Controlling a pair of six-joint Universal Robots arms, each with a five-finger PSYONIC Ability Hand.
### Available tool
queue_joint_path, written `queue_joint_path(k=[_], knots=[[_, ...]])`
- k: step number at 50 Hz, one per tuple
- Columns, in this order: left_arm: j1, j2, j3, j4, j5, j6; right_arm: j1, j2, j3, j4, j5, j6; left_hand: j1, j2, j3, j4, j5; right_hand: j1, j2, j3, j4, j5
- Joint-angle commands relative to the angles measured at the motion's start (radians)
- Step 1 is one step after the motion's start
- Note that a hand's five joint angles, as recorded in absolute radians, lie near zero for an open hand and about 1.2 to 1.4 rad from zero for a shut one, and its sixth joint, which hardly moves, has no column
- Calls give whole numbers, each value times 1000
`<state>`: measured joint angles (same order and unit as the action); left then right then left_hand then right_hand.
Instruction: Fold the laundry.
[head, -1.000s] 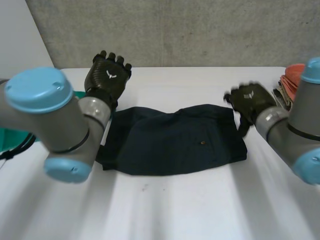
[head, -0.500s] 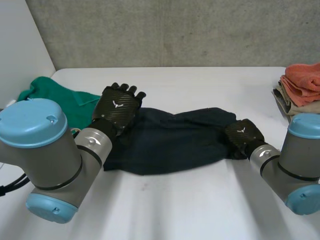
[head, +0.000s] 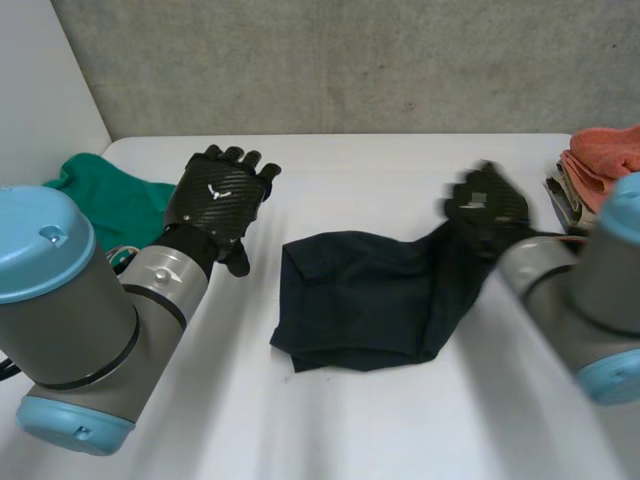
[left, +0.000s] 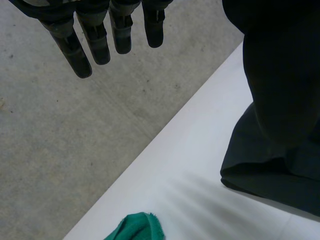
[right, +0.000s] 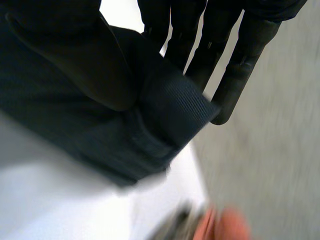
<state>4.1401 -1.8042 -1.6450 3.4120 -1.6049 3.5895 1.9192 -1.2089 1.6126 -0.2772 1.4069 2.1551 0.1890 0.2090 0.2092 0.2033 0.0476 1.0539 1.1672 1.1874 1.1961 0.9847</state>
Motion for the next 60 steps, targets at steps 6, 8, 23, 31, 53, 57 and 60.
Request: queue_joint_path(k=[6, 8, 23, 31, 53, 57, 60], knots=[[0, 35, -6, 0, -6, -6, 397, 192, 3, -126, -246, -191, -5, -25, -25, -19, -38, 342, 229, 209, 200, 237], [0, 35, -4, 0, -9, -6, 406, 193, -5, -131, -246, -236, -8, -28, -28, -22, -41, -306, -419, -439, -448, -411], [-12, 19, 172, 16, -33, -135, 157, -220, 61, -76, -200, 926, -5, -25, -25, -19, -38, -879, -993, -1013, -1022, -985], [-171, -179, 367, -94, -33, -225, 27, -148, -67, 200, -122, 879, 1, -19, -19, -13, -32, -879, -993, -1013, -1022, -985], [-195, -451, 426, -296, -199, -239, 103, 328, -381, 420, -88, 832, -2, -22, -22, -16, -35, -879, -993, -1013, -1022, -985], [-193, -481, 409, -316, -202, -227, 107, 371, -382, 417, -68, 809, 1, -19, -19, -13, -32, -879, -993, -1013, -1022, -985], [-192, -492, 399, -324, -201, -216, 109, 387, -382, 414, -36, 749, 10, -10, -10, -5, -23, -879, -993, -1013, -1022, -985]])
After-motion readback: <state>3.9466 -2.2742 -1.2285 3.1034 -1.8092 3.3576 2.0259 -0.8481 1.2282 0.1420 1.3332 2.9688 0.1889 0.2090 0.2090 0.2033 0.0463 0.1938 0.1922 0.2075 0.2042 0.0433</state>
